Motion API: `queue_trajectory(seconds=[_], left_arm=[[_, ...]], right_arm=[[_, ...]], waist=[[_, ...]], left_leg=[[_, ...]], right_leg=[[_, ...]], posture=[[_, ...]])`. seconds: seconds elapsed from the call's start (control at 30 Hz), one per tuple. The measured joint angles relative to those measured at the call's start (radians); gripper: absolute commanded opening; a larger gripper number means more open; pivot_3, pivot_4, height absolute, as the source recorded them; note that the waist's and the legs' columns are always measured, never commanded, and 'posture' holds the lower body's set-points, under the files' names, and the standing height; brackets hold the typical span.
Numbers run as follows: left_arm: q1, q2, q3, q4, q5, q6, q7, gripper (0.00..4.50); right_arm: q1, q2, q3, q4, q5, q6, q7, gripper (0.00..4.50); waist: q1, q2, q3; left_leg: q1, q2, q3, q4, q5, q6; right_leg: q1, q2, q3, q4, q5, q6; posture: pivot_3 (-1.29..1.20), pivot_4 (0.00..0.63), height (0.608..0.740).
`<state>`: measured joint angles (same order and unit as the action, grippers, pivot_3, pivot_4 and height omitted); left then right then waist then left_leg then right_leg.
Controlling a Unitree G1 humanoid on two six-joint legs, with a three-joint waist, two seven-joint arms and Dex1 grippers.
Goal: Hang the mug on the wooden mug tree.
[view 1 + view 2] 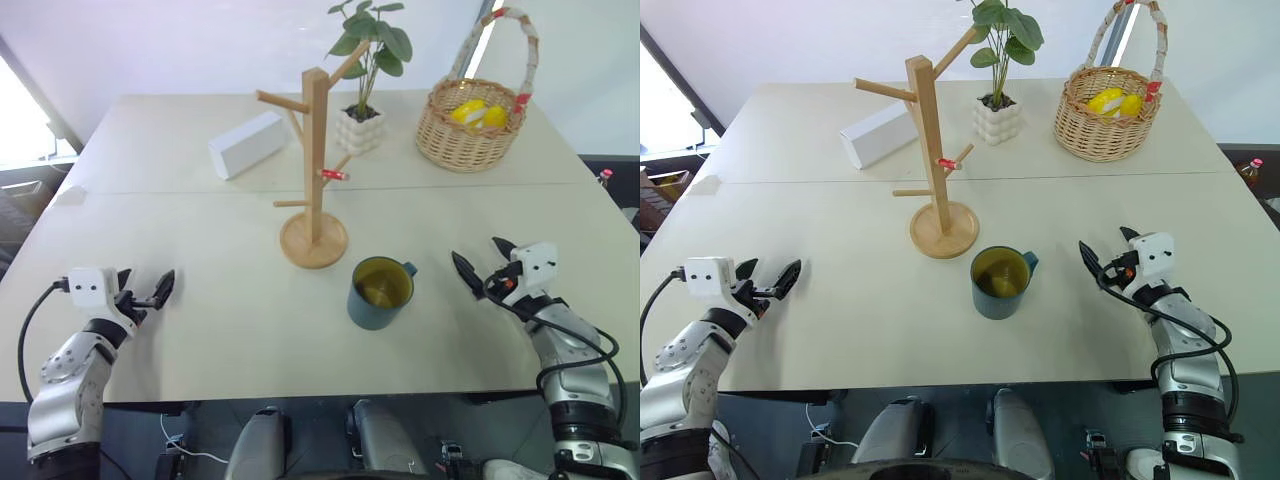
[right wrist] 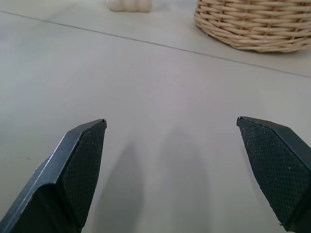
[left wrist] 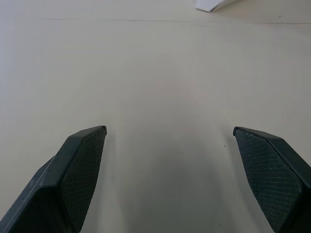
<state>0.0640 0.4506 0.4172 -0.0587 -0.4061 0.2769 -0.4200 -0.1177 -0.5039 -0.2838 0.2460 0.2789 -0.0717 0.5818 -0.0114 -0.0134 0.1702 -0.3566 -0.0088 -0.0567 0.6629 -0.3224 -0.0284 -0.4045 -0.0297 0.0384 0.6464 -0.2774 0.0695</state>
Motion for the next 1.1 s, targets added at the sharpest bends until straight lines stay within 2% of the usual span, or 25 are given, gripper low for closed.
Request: queue_trajectory(seconds=[0.43,0.67,0.83,1.1], left_arm=[[-0.033,-0.001,-0.017,-0.007,-0.019,0.025,-0.014,4.5],[-0.006,-0.003,-0.053,-0.079,-0.022,0.041,-0.048,4.5],[0.009,0.027,-0.123,-0.126,-0.036,0.041,-0.157,4.5],[0.048,0.109,-0.283,-0.243,-0.061,0.061,-0.37,4.5]], right_arm=[[0.019,0.006,0.0,-0.049,0.0,0.023,-0.017,4.46],[0.04,0.006,0.0,-0.09,0.001,0.04,-0.021,4.46],[0.096,0.004,-0.005,-0.162,0.009,0.054,-0.018,4.46],[0.279,-0.047,-0.004,-0.393,0.075,0.126,0.09,4.46]], waist=[[-0.001,0.0,0.0],[-0.001,0.0,0.0],[0.002,0.0,0.0],[-0.001,0.001,0.0]], left_leg=[[0.0,0.0,0.0,0.0,0.0,0.0],[0.0,0.0,0.0,0.0,0.0,0.0],[0.0,0.0,0.0,0.0,0.0,0.0],[0.0,0.0,0.0,0.0,0.0,0.0]], right_leg=[[0.0,0.0,0.0,0.0,0.0,0.0],[0.0,0.0,0.0,0.0,0.0,0.0],[0.0,0.0,0.0,0.0,0.0,0.0],[0.0,0.0,0.0,-0.001,-0.001,-0.002]], posture=[[0.0,0.15,0.74],[0.0,0.15,0.74],[0.0,0.15,0.74],[0.0,0.15,0.74]])
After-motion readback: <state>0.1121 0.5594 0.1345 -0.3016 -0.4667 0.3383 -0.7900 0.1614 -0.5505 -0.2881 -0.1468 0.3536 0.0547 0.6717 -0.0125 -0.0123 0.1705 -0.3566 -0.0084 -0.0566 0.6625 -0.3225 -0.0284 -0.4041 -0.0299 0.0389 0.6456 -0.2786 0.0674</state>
